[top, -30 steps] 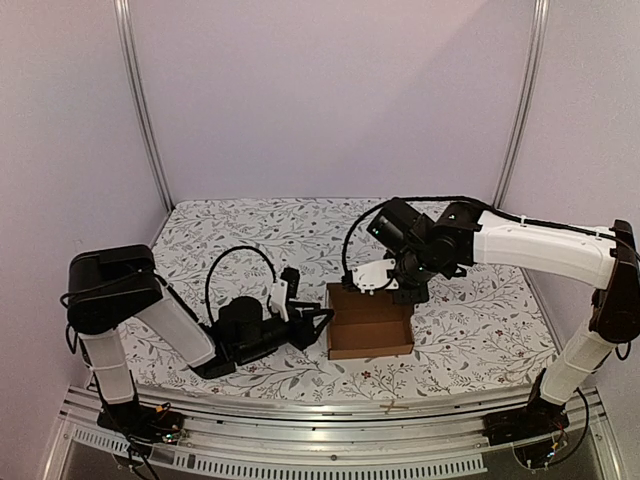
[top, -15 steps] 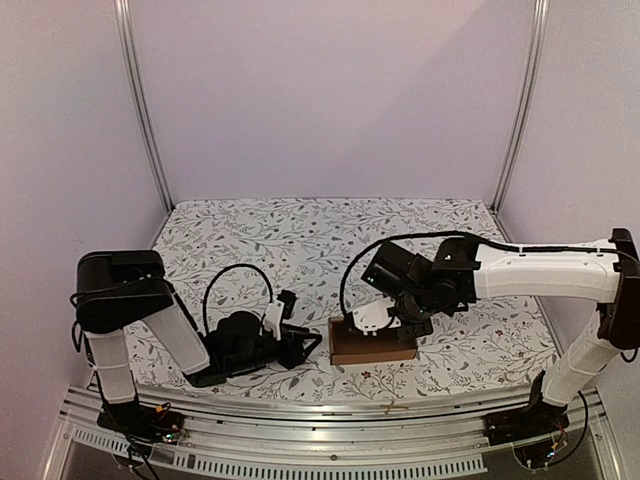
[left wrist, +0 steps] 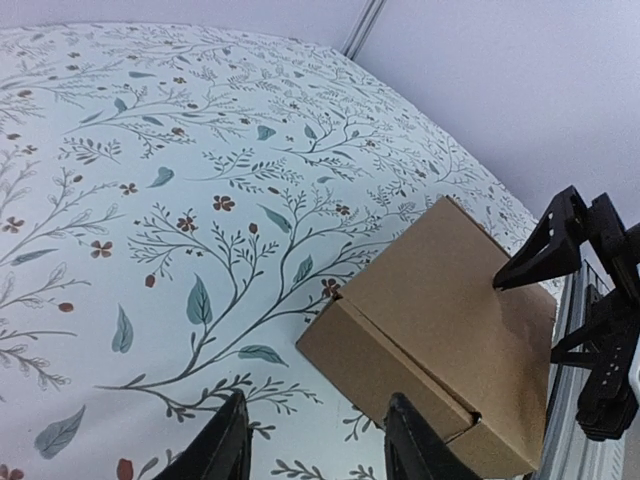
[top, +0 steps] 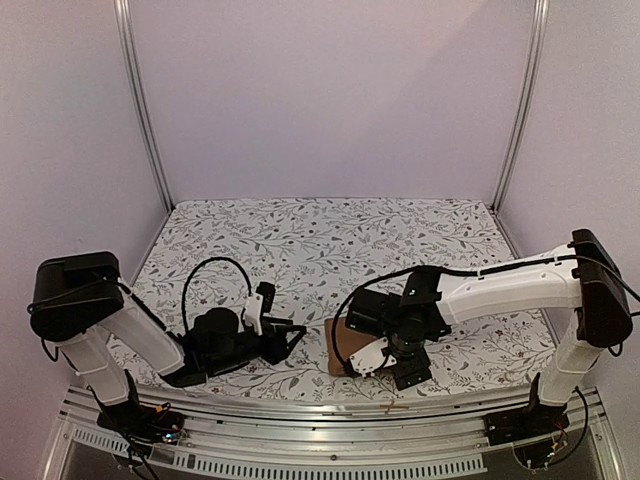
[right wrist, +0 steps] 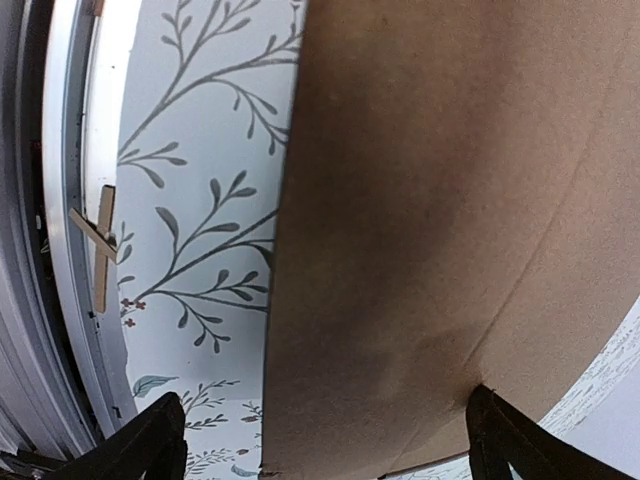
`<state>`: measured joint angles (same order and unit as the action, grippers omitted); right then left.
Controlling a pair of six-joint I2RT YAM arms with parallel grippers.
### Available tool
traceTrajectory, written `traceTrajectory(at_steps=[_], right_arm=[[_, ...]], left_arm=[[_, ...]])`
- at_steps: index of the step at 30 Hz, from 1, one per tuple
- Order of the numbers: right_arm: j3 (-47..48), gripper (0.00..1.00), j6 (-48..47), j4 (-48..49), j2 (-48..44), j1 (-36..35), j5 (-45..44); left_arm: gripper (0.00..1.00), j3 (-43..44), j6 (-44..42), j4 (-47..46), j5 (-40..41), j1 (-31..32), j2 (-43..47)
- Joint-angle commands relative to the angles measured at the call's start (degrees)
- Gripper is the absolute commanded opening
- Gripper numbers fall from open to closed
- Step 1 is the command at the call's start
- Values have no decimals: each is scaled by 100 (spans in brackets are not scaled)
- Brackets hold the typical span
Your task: Fold the paper box
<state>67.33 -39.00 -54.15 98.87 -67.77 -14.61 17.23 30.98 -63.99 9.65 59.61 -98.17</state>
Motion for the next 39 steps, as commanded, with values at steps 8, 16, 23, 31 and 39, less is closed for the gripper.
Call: traceTrajectory(at_steps=[8,16,23,31,39], right_arm=[[219,99,501,-235,74,-17,554],[280,99,384,-392,-419,74,194],[366,99,378,-675,-1287,968,946],[729,95,762,-292,-995,2559,2095],[817,87,1331,44,-1,2628,2298]], left_arm=[[46,1173,-21,1059,-511,165,-187],[45,2500,-308,3278,11,565,-808],[45,2707,-535,3810,119,578,-1080],[45,2865,-1227,3700,341,578,-1023],[51,3042,-1322,3910,577,578,-85]])
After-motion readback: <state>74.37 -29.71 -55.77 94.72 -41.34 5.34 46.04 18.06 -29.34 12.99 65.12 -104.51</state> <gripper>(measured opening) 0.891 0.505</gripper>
